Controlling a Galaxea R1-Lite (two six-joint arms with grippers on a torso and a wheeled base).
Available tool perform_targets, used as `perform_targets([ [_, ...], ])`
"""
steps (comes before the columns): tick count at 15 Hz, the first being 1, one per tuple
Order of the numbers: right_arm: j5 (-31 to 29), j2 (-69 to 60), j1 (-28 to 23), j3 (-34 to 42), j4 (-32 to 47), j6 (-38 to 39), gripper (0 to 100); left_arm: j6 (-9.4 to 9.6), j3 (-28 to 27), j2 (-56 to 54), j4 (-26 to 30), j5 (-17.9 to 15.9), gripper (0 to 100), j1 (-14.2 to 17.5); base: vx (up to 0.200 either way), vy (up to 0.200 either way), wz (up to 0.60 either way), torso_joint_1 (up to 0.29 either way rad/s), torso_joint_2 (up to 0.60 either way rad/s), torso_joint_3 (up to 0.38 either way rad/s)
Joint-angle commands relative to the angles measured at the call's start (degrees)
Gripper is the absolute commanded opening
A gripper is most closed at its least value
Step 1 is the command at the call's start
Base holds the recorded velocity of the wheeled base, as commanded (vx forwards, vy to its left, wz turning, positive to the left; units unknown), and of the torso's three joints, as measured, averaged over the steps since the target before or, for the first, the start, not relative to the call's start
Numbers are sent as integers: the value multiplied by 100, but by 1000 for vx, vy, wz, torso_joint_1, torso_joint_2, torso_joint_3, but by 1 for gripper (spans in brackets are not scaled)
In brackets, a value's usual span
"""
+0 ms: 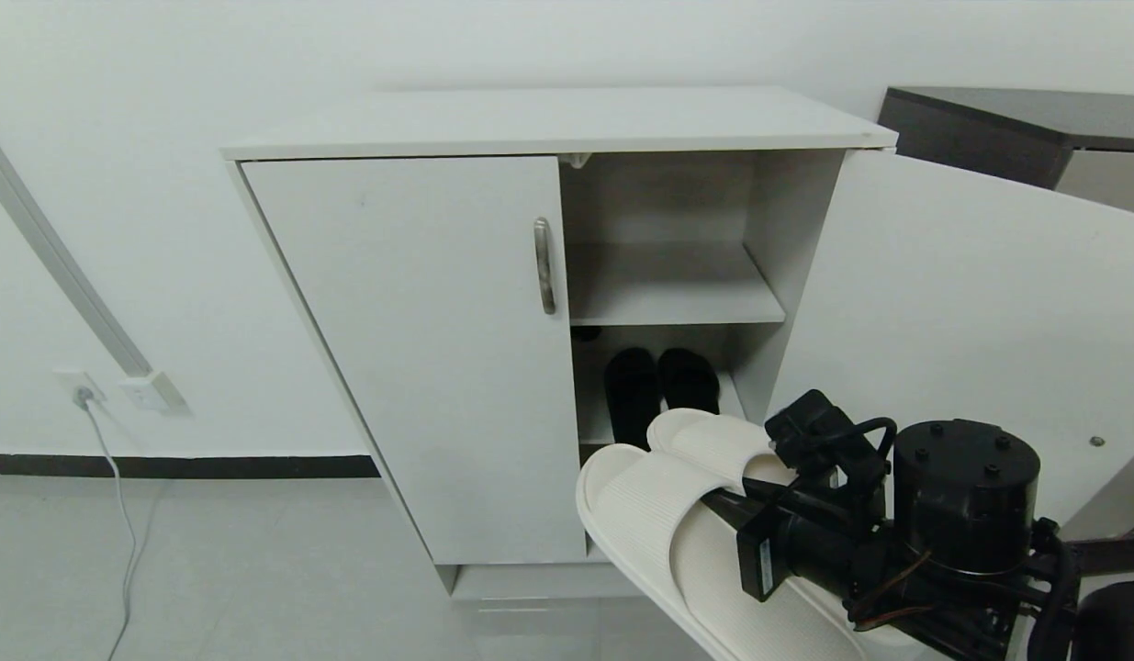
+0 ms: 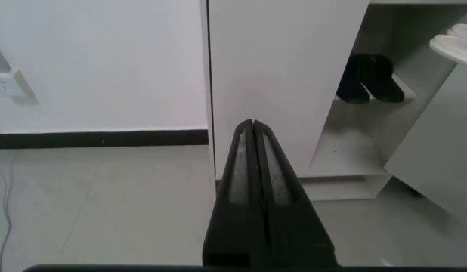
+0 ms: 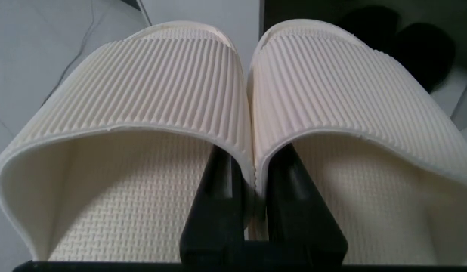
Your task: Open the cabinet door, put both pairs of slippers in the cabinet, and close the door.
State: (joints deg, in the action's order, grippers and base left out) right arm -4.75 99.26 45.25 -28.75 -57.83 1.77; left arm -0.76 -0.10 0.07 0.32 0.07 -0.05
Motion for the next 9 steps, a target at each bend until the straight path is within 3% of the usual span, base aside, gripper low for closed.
perform_targets([
  [1,1,6,1,1,0,-1,0,-4,1,1,-5,1,0,-4,0,0,0,-32,437,393],
  [4,1,24,1,9,0,8,0,-4,1,1,3,1,0,-4,0,0,0,-14,378,367],
  [9,-8,103,-16,1,-9,-1,0,-4,1,1,3,1,0,-4,0,0,0,1,64,59],
])
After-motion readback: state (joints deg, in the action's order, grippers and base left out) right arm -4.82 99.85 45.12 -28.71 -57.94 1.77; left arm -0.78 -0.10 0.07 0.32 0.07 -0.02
